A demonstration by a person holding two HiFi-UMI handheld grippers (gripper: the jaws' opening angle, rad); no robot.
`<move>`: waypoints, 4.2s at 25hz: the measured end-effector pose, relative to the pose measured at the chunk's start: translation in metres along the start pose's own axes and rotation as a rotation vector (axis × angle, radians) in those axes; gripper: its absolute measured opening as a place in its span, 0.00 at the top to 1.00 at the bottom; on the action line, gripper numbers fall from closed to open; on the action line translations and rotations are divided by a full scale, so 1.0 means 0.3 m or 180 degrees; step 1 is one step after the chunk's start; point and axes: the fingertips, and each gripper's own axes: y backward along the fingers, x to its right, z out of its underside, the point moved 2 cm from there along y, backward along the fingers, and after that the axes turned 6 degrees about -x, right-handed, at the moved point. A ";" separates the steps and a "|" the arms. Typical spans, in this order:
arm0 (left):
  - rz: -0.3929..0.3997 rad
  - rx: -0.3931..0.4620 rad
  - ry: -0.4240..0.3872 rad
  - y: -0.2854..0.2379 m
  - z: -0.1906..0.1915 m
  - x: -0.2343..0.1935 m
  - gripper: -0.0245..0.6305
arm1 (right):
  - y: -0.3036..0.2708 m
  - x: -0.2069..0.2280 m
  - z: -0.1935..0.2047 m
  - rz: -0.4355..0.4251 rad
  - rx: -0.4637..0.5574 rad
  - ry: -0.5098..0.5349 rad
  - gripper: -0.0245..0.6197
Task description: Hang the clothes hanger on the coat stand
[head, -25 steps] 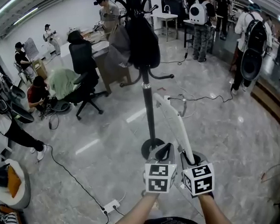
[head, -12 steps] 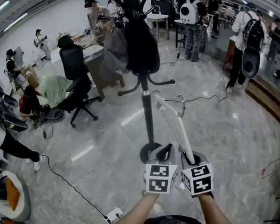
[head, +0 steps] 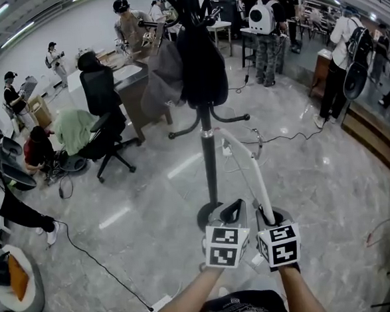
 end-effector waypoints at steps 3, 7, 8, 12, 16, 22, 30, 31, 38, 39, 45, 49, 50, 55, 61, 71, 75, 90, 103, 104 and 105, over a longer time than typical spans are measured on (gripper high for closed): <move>-0.0002 -0.0002 -0.0018 -0.017 -0.004 -0.014 0.96 | -0.026 0.002 -0.008 0.0001 -0.0026 0.0023 0.90; -0.0027 0.0000 0.0035 -0.047 -0.002 -0.049 0.96 | -0.077 0.001 -0.025 -0.0020 -0.0036 0.0075 0.90; -0.0037 0.0004 0.0035 -0.056 -0.003 -0.055 0.96 | -0.091 0.004 -0.027 -0.0023 -0.0036 0.0084 0.90; -0.0089 0.0018 0.0062 -0.098 -0.023 -0.093 0.96 | -0.146 0.025 -0.056 -0.0026 -0.0032 0.0132 0.90; -0.0120 0.0002 0.0081 -0.134 -0.039 -0.120 0.96 | -0.189 0.038 -0.081 -0.0067 -0.0056 0.0139 0.90; -0.0209 -0.0015 0.0148 -0.185 -0.055 -0.180 0.96 | -0.271 0.047 -0.121 -0.0151 -0.0081 0.0137 0.90; -0.0321 -0.0025 0.0138 -0.249 -0.079 -0.255 0.96 | -0.375 0.071 -0.162 -0.0180 -0.0130 0.0180 0.90; -0.0330 -0.0033 0.0137 -0.256 -0.076 -0.261 0.96 | -0.386 0.073 -0.164 -0.0182 -0.0135 0.0191 0.90; -0.0401 -0.0064 0.0172 -0.287 -0.064 -0.294 0.96 | -0.449 0.070 -0.178 -0.0239 -0.0178 0.0236 0.90; -0.0411 -0.0064 0.0178 -0.291 -0.064 -0.299 0.96 | -0.456 0.071 -0.179 -0.0244 -0.0184 0.0243 0.90; -0.0454 -0.0053 0.0245 -0.312 -0.073 -0.325 0.96 | -0.495 0.077 -0.187 -0.0283 -0.0215 0.0273 0.90; -0.0487 -0.0042 0.0246 -0.318 -0.080 -0.323 0.96 | -0.511 0.087 -0.183 -0.0302 -0.0242 0.0293 0.90; -0.0491 -0.0045 0.0247 -0.319 -0.078 -0.321 0.96 | -0.515 0.091 -0.179 -0.0301 -0.0252 0.0291 0.90; -0.0533 -0.0068 0.0261 -0.318 -0.070 -0.325 0.96 | -0.543 0.093 -0.167 -0.0342 -0.0283 0.0268 0.90; -0.0569 -0.0109 0.0256 -0.333 -0.063 -0.334 0.96 | -0.579 0.096 -0.156 -0.0372 -0.0339 0.0249 0.90; -0.0591 -0.0186 0.0280 -0.344 -0.036 -0.344 0.96 | -0.611 0.100 -0.131 -0.0398 -0.0424 0.0201 0.90; -0.0607 -0.0195 0.0272 -0.360 -0.027 -0.362 0.96 | -0.635 0.100 -0.127 -0.0409 -0.0451 0.0199 0.90; -0.0601 -0.0272 0.0286 -0.365 -0.007 -0.381 0.96 | -0.660 0.081 -0.109 -0.0423 -0.0524 0.0157 0.90; -0.0557 -0.0291 0.0297 -0.355 0.016 -0.366 0.96 | -0.637 0.065 -0.108 -0.0409 -0.0342 0.0119 0.87; -0.0556 -0.0305 0.0296 -0.361 0.019 -0.374 0.96 | -0.646 0.065 -0.109 -0.0411 -0.0345 0.0116 0.87; -0.0558 -0.0312 0.0291 -0.373 0.019 -0.392 0.96 | -0.668 0.064 -0.114 -0.0414 -0.0343 0.0115 0.86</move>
